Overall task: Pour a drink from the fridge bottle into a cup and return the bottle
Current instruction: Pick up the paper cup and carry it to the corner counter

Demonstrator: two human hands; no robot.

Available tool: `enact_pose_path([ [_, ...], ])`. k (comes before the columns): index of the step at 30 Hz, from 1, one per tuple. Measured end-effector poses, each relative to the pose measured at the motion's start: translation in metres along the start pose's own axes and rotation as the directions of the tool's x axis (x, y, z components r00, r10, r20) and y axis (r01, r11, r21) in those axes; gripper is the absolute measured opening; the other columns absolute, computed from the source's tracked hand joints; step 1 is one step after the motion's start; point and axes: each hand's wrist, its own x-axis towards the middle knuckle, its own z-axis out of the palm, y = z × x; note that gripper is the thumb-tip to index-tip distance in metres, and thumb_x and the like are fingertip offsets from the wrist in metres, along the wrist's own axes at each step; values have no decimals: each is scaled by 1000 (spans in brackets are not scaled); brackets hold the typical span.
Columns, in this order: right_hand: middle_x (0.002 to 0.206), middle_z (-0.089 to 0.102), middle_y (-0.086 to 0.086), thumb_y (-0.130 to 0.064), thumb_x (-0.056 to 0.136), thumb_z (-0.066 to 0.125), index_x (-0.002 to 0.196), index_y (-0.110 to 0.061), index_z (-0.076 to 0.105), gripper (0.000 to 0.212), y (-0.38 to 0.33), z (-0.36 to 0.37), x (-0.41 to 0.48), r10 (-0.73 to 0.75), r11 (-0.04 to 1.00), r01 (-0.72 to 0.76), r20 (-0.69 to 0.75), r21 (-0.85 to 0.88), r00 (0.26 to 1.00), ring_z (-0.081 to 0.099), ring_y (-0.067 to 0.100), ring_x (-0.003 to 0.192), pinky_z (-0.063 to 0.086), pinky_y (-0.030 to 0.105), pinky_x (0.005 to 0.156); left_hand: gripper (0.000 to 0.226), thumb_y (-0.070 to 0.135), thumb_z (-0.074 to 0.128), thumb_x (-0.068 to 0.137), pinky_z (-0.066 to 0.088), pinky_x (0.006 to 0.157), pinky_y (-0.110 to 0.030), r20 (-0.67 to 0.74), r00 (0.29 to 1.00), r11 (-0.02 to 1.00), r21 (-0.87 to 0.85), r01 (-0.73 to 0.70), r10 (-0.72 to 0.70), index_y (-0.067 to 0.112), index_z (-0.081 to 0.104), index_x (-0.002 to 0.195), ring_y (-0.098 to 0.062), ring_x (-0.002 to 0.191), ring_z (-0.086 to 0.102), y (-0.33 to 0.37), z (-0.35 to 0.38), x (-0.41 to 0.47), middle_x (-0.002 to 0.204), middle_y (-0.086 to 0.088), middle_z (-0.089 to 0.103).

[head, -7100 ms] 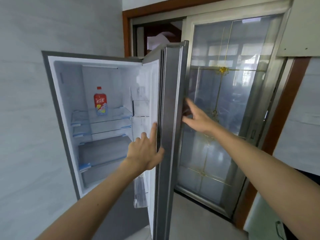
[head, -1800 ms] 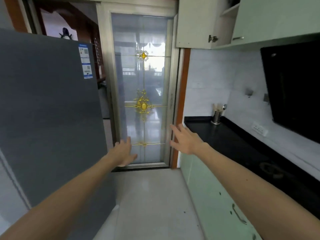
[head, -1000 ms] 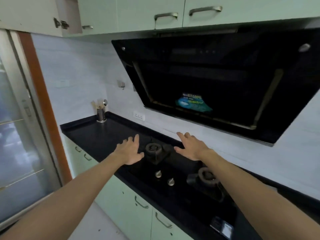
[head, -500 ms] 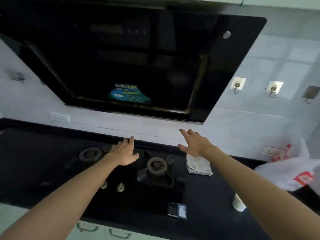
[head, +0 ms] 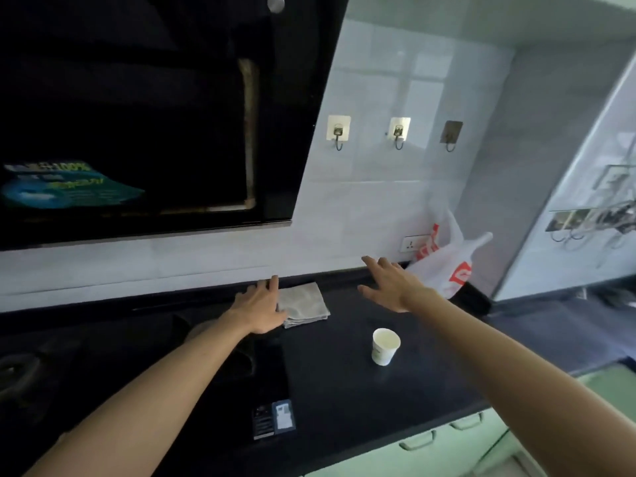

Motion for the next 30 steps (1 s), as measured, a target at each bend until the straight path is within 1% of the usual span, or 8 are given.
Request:
enact_pose_path([
  [6, 140, 40, 13, -56, 96, 41, 154, -22, 8, 75, 67, 14, 0, 84, 996, -84, 29, 33, 996, 49, 35, 122, 46, 49, 96, 83, 49, 47, 94, 40, 106, -50, 16, 998, 998, -24, -63, 63, 11, 7, 156, -38, 135, 39, 61, 11, 46, 154, -19, 30],
  [9, 145, 37, 12, -56, 97, 40, 156, -23, 4, 77, 96, 23, 7, 99, 994, -101, 58, 39, 993, 46, 35, 127, 44, 48, 99, 81, 48, 49, 94, 43, 101, -46, 16, 996, 996, -35, -86, 86, 11, 11, 155, -36, 131, 44, 89, 20, 67, 150, -17, 36],
  [11, 146, 36, 12, -56, 98, 40, 156, -23, 4, 76, 115, 32, 12, 99, 993, -104, 79, 51, 992, 45, 34, 128, 43, 49, 101, 81, 47, 48, 95, 43, 103, -46, 29, 995, 994, -45, -97, 98, 11, 9, 156, -34, 134, 42, 105, 31, 80, 152, -15, 35],
  [14, 143, 40, 11, -56, 97, 42, 156, -24, 4, 77, 139, 53, 21, 87, 992, -96, 109, 85, 990, 47, 33, 126, 45, 49, 99, 83, 50, 46, 96, 41, 106, -49, 87, 991, 995, -23, -98, 99, 13, 3, 158, -34, 137, 39, 126, 54, 96, 156, -15, 30],
  [17, 139, 42, 10, -57, 95, 44, 156, -27, 0, 80, 160, 80, 27, 76, 987, -94, 137, 134, 988, 47, 31, 124, 47, 47, 94, 83, 50, 45, 97, 42, 104, -48, 139, 987, 996, 6, -87, 85, 14, 2, 158, -33, 135, 42, 142, 79, 108, 155, -14, 32],
  [20, 146, 37, 8, -58, 94, 45, 156, -29, -4, 83, 176, 109, 35, 57, 979, -88, 173, 181, 983, 43, 31, 130, 47, 48, 96, 84, 50, 47, 97, 42, 106, -46, 189, 980, 997, 2, -71, 69, 12, 3, 157, -34, 135, 42, 154, 103, 118, 153, -17, 32],
  [24, 140, 41, 7, -60, 94, 45, 156, -31, -4, 84, 187, 146, 45, 12, 974, -61, 222, 219, 975, 46, 28, 126, 49, 46, 95, 85, 50, 49, 96, 42, 107, -48, 254, 966, 999, -15, -38, 40, 12, 3, 158, -34, 134, 43, 166, 137, 126, 152, -18, 34],
  [30, 141, 41, 6, -65, 92, 46, 156, -31, 0, 86, 191, 200, 54, -81, 949, -7, 264, 316, 961, 46, 28, 127, 49, 47, 94, 84, 49, 49, 96, 44, 103, -46, 307, 951, 999, -49, -3, 18, 12, 5, 158, -33, 130, 47, 182, 176, 133, 149, -16, 37],
])
